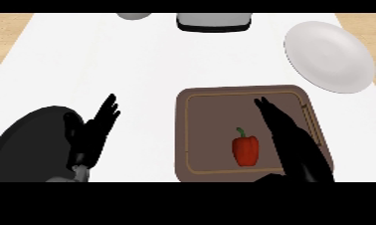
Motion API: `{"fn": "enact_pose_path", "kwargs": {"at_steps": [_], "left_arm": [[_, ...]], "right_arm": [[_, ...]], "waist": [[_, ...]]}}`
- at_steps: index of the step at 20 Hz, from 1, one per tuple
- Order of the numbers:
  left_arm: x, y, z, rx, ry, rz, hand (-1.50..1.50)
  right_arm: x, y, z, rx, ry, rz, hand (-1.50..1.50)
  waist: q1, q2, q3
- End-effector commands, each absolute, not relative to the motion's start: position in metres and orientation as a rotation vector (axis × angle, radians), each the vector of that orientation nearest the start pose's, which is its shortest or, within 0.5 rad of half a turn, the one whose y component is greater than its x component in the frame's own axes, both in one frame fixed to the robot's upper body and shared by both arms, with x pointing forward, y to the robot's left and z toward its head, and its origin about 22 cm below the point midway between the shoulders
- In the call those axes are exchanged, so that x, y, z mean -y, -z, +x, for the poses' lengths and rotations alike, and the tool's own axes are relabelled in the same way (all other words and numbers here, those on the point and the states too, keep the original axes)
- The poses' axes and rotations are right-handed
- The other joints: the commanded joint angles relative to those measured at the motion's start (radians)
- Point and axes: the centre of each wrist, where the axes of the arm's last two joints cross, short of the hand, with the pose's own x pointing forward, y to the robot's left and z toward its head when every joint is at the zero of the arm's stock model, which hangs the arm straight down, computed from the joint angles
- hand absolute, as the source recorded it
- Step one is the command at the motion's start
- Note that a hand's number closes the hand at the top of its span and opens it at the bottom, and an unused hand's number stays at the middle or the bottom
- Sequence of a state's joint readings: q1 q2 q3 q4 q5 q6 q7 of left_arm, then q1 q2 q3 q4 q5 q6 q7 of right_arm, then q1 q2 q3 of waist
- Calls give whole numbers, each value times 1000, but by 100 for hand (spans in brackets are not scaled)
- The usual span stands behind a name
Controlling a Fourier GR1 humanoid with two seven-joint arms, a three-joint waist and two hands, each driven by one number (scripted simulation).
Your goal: Pick the bell pepper from the tray and place it in the plate
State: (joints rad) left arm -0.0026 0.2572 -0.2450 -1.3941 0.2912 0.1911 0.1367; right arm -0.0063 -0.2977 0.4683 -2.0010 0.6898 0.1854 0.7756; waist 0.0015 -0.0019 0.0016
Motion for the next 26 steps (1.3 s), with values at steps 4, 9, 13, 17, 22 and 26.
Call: {"fn": "enact_pose_path", "kwargs": {"at_steps": [4,9,13,17,22,26], "left_arm": [[-240,39,233,1169,6,12,0],[-226,34,221,1213,-10,1,0],[-240,35,254,1183,25,5,0],[-235,50,237,1193,-4,17,0],[-260,34,239,1189,13,18,0],[-246,21,247,1191,-16,6,0]], "right_arm": [[153,-80,210,1150,-918,-675,-150],[134,-70,187,1081,-956,-761,-150],[146,-61,196,1052,-963,-782,-150],[147,-36,226,1041,-969,-759,-150],[138,-32,211,1020,-1008,-748,-150],[135,-18,230,978,-1138,-703,150]], "waist": [[-1,1,-2],[0,0,-2],[-4,2,-2],[0,2,-2],[-1,1,-2],[2,2,-2]]}}
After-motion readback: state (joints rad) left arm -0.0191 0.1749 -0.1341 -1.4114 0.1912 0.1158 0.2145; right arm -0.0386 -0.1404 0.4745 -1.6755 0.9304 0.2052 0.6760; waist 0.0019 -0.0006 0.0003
